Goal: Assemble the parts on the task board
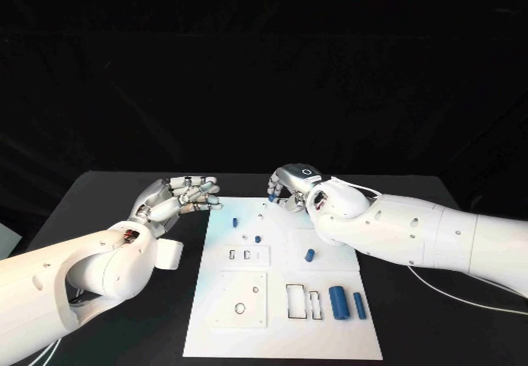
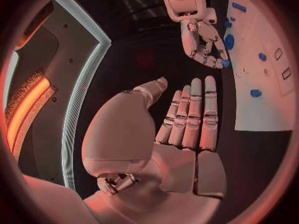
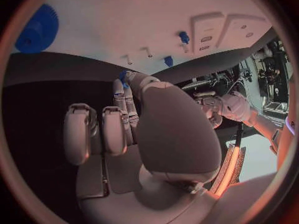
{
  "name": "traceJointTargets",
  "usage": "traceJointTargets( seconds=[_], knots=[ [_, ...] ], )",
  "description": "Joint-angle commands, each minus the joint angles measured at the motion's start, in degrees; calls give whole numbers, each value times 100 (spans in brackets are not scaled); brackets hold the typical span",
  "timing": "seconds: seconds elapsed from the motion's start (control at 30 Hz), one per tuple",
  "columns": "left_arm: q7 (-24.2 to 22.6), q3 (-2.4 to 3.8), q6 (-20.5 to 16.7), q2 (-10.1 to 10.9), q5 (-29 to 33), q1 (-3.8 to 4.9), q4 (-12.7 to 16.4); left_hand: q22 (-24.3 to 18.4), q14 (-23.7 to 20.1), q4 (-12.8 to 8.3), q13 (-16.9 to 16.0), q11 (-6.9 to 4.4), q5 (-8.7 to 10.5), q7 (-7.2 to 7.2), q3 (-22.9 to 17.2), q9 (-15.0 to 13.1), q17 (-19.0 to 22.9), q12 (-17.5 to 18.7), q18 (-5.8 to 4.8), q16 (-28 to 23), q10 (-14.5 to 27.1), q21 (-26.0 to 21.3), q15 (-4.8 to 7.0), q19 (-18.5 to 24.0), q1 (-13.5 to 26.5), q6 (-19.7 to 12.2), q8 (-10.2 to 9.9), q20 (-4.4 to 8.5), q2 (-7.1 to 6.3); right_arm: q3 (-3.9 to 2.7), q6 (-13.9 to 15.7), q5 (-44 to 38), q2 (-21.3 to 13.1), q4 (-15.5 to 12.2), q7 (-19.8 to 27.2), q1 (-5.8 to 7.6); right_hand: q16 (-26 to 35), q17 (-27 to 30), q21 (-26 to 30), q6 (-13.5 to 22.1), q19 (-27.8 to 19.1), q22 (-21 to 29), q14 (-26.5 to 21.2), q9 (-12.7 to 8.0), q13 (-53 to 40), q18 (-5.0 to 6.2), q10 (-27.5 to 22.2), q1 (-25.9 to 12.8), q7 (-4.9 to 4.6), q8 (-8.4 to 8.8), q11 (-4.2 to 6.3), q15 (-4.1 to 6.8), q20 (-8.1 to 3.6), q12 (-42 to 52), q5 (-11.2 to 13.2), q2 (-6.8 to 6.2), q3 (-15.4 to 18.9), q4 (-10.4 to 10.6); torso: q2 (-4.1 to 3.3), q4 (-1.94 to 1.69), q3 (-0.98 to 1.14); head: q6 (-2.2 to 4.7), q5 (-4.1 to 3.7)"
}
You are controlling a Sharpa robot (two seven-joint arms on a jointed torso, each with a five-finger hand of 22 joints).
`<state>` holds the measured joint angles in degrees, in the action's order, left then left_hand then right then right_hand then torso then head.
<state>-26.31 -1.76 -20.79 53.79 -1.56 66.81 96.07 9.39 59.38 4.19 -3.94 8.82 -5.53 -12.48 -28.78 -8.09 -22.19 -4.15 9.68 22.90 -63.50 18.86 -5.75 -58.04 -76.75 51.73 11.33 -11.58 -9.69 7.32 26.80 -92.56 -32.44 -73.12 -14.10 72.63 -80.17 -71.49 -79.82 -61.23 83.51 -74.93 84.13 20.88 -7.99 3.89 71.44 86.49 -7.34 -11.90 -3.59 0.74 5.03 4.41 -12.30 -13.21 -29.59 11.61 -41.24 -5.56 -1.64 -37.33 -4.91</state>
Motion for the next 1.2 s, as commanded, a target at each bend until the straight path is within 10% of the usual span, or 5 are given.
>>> traceJointTargets(
  seconds=[0.03,1.2],
  knots=[
    [-42,6,102,-14,30,13,19,5,-49,2,-1,15,4,1,-30,-6,-5,36,60,36,-40,32,-10,35,-13,39,37,5,7,2,87,3,98,129,60,-24,-23,-8,-20,-20,29,-210,280,8,-12,-94,25,-36,-10,-22,-6,18,-9,19,-26,-5,-30,6,-4,-15,-3,-15,-2],
    [-29,24,103,23,26,30,89,13,-57,-6,0,15,5,1,-40,-7,-16,36,59,53,-40,44,-9,39,-19,40,38,7,8,33,-480,66,506,658,29,-117,-34,8,-1,38,9,-193,278,36,5,-87,12,-175,-26,5,-24,1,7,-22,19,-42,-93,-23,-60,-45,-23,-46,12]
  ],
)
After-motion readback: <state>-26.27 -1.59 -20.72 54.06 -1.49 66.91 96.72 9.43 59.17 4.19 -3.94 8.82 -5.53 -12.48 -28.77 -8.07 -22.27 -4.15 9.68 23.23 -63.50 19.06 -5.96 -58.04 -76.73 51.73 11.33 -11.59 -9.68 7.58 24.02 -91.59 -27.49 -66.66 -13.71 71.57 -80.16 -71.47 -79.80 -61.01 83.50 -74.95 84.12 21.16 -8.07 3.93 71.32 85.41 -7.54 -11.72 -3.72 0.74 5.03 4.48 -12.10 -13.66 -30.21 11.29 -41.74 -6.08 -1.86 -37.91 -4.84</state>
